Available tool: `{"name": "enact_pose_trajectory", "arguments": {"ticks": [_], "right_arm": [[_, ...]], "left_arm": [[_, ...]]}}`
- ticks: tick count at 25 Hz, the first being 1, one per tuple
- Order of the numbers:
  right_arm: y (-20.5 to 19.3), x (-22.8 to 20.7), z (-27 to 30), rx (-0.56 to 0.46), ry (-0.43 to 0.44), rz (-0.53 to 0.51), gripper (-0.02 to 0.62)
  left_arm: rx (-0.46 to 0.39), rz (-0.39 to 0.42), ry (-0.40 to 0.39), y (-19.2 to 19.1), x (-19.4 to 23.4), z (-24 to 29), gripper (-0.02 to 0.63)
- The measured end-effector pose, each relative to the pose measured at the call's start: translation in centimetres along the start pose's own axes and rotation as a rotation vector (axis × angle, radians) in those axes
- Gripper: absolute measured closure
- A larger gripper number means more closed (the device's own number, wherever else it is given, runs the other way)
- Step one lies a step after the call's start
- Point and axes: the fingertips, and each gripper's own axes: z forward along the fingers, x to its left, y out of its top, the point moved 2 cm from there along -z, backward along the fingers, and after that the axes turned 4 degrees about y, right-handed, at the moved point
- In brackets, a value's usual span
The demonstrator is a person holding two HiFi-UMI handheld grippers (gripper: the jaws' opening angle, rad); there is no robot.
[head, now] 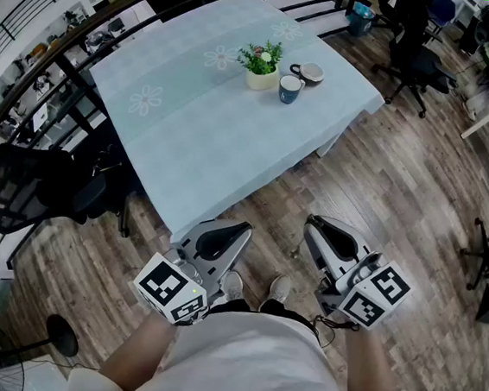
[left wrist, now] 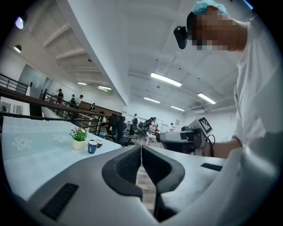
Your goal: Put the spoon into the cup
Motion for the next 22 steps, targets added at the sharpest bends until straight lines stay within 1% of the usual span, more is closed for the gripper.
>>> {"name": "enact_pose_trajectory", "arguments": {"ticks": [5,8,11,22], "right_arm": [[0.1,-1.2,-0.4,-0.006,0.011,0.015,0.535],[0.5,-1.8,-0.5,-0.018,0.007,0.028,0.535],[0.9,-2.5,-1.1,-0.036,0.021,0.051,0.535],[1.2,-5.5,-6.2,-0.032,0.062,0.056,0.535]], "left_arm": [[0.005,0.0,0.008,-0.3,-0.2,1.1,0.578],[0.011,-0.003,0.017,-0.3,-0.3,1.5,0.578],[0.015,0.002,0.027,-0.4,-0.8,2.1,0.578],[0.018,0.02,0.07,-1.2,-5.2,5.3,0.578]]}}
